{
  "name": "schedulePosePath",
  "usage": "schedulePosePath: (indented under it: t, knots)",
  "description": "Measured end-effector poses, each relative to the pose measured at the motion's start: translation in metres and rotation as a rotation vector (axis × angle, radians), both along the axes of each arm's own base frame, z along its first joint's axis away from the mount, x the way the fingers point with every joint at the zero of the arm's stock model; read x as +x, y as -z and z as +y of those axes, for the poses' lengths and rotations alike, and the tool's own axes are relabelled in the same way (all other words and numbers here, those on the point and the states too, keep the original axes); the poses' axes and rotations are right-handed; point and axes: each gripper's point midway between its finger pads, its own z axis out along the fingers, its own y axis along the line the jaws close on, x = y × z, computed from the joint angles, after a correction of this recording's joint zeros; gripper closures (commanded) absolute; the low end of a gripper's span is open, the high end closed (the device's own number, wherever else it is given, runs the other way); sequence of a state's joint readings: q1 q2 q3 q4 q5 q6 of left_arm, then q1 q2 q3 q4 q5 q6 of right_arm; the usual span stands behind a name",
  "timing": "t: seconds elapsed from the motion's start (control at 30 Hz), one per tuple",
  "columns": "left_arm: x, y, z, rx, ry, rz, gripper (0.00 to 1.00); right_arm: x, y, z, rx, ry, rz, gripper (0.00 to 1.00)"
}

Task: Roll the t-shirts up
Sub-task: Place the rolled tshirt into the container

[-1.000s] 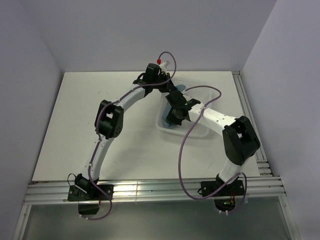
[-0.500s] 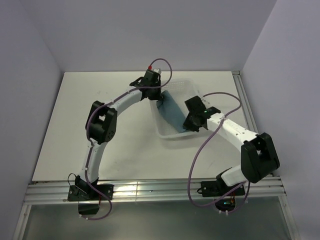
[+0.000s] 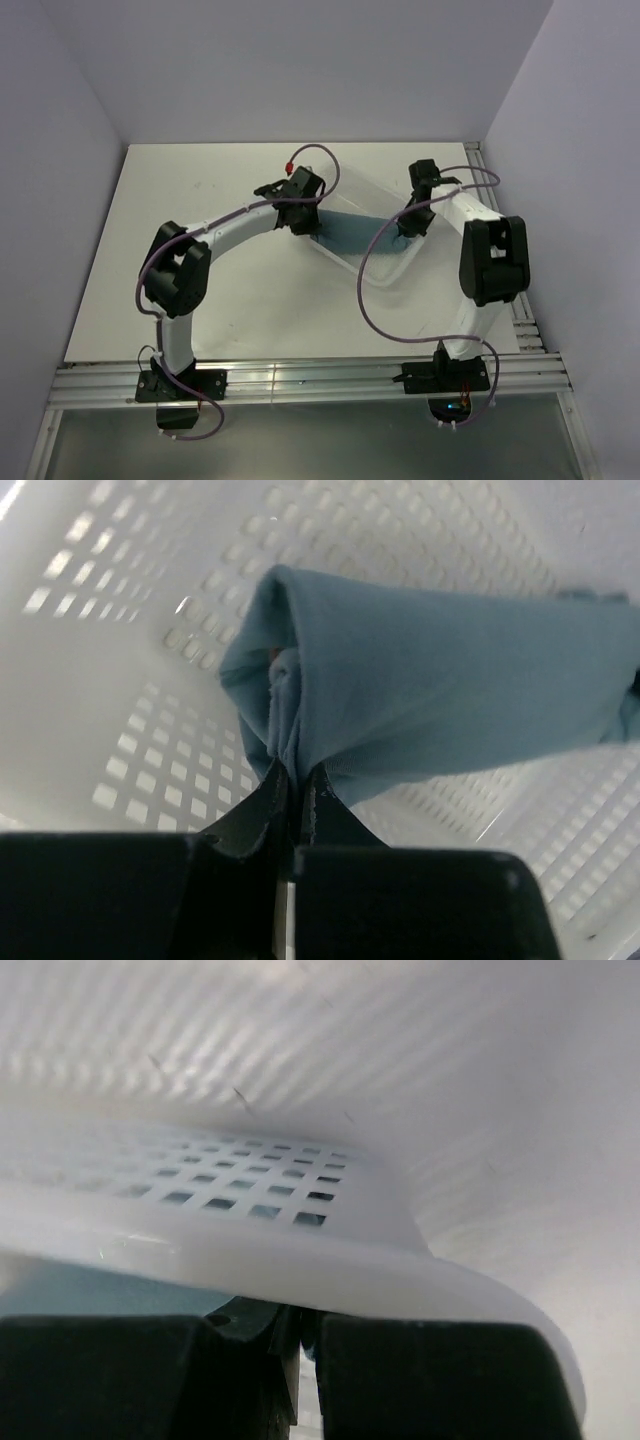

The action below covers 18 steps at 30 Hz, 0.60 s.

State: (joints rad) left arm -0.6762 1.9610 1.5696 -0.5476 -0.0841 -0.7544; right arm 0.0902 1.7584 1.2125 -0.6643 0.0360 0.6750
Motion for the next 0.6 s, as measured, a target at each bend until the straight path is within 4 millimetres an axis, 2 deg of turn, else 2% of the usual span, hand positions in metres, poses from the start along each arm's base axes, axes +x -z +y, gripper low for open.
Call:
schedulePosePath:
  t: [0.07,0.17,0.23,0.33,0.4,0.47,0.6]
  knots:
    - [-0.017,0.002,0.001,-0.003,-0.021,0.015,1.0,0.019,0.002,0.003,0.006,-0.004,0.017,1.0]
    - [-0.037,0.002,0.001,-0.019,-0.046,0.035,1.0,0.062,-0.009,0.015,0.024,-0.02,0.006,1.0]
    - [-0.04,0.001,-0.002,-0.035,-0.061,0.033,1.0,0.101,-0.02,0.03,0.042,-0.052,-0.034,1.0]
    - [-0.034,-0.005,-0.001,-0.043,-0.093,0.002,1.0,0.138,-0.035,0.055,0.059,-0.11,-0.083,1.0]
    - [-0.029,-0.007,0.005,-0.03,-0.113,-0.013,1.0,0.143,-0.04,0.067,0.06,-0.139,-0.105,1.0]
    - [-0.025,-0.006,0.014,-0.014,-0.121,-0.01,1.0,0.135,-0.043,0.07,0.061,-0.151,-0.112,1.0]
    - [-0.01,-0.005,0.034,-0.015,-0.134,0.003,1.0,0.095,-0.033,0.055,0.056,-0.133,-0.046,1.0]
